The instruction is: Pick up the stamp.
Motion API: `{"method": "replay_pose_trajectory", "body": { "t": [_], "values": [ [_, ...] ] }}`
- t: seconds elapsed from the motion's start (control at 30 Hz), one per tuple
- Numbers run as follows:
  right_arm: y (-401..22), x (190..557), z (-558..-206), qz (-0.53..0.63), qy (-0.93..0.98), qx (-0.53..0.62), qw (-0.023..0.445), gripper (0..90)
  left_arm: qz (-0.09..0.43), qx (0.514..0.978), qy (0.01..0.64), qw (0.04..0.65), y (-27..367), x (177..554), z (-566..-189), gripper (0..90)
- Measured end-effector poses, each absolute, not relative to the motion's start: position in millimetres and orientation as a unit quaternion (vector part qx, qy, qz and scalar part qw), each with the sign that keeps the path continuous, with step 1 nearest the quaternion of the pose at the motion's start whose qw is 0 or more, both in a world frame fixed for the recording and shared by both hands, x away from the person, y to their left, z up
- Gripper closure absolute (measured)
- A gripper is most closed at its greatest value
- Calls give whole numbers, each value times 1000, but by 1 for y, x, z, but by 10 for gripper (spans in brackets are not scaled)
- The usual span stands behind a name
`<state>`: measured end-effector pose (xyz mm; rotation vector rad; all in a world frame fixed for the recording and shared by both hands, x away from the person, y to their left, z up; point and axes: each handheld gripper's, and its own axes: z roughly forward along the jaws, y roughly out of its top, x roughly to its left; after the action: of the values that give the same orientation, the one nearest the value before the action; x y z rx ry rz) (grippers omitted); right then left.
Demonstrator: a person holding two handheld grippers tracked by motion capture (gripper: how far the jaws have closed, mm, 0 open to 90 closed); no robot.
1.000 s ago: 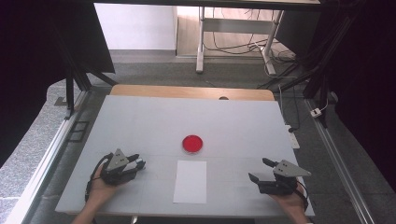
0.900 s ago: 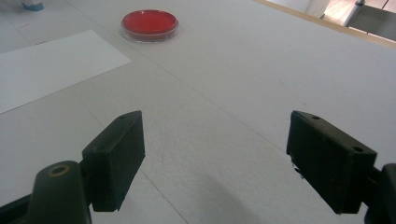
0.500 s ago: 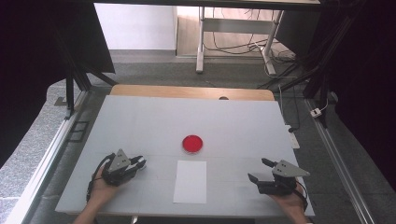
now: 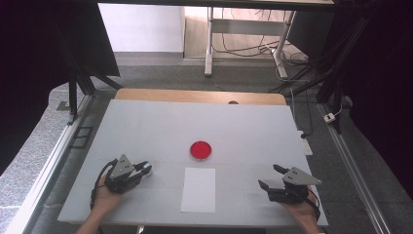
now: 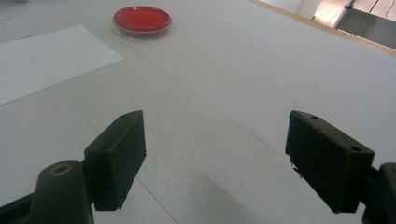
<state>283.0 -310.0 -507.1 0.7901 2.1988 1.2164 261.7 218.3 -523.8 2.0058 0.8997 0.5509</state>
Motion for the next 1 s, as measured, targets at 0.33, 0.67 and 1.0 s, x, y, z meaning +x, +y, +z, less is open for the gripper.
{"method": "replay_pose_trajectory", "body": {
  "t": [0.33, 0.67, 1.0],
  "values": [
    [-309, 283, -507, 447, 810, 290, 247, 206, 210, 787, 371, 446, 219, 262, -514, 751],
    [-305, 284, -505, 451, 804, 294, 253, 217, 214, 774, 373, 464, 214, 262, -497, 751],
    [-299, 284, -506, 450, 804, 293, 254, 218, 204, 776, 366, 471, 200, 266, -485, 751]
  ]
}}
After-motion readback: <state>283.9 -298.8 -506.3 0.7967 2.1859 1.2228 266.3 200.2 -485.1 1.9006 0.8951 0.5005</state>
